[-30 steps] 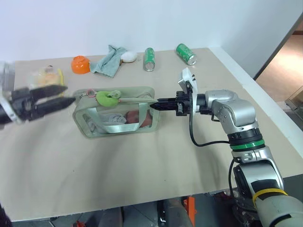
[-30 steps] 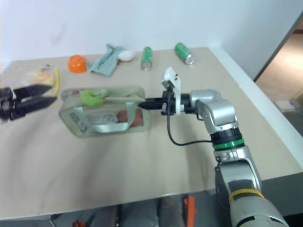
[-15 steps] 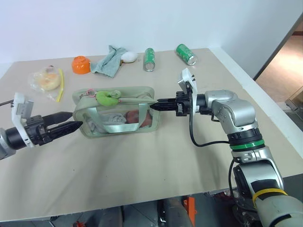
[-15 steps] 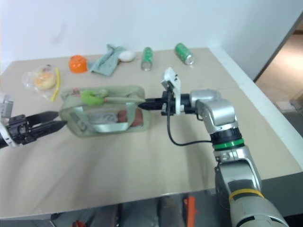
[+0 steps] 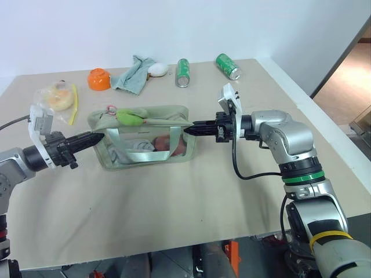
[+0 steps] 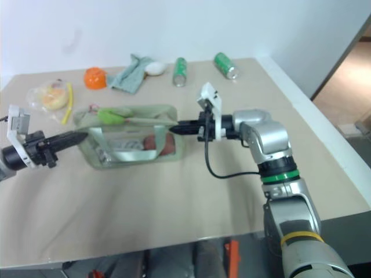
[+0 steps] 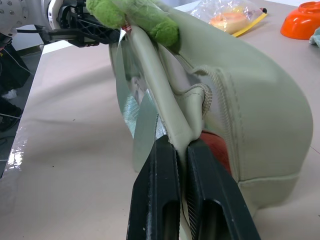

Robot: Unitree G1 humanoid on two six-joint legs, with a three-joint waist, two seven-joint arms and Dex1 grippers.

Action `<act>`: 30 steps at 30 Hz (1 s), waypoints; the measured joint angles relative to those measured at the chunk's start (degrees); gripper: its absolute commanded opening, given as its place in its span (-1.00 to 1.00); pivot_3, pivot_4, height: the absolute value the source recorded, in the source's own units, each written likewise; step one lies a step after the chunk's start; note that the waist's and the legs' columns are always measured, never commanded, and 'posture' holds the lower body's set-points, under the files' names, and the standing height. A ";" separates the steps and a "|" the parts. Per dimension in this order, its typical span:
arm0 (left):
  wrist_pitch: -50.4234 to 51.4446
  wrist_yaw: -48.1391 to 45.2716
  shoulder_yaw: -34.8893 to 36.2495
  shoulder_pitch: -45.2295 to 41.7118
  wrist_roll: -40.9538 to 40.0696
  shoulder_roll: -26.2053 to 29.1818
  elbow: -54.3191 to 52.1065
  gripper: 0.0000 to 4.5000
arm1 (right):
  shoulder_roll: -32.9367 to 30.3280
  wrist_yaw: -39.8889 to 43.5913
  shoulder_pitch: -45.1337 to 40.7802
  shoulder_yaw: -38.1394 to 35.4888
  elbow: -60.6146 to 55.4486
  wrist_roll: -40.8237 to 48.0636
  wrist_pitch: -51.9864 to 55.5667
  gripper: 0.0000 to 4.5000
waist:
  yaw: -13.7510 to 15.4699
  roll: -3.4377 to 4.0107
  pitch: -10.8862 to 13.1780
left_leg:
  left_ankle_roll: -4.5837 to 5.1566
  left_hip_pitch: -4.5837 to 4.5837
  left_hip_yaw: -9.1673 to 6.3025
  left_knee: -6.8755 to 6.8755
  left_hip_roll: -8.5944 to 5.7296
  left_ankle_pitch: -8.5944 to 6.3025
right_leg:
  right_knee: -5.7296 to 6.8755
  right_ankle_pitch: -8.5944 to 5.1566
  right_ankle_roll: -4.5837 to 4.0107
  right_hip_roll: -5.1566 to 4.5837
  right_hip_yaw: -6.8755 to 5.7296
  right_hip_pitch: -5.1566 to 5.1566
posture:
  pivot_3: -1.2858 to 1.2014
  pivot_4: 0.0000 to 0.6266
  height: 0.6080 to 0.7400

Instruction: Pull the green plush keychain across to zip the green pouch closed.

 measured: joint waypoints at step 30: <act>1.19 5.17 -1.17 0.46 -1.93 -1.77 -4.79 -1.00 | 0.14 -4.13 -4.45 3.90 -10.60 -5.59 -12.25 0.50 | 1.44 0.00 0.03 | -0.01 -0.21 -0.02 0.06 -0.01 0.00 | -0.06 -0.02 0.02 0.00 0.01 -0.04 | 0.03 -0.52 1.00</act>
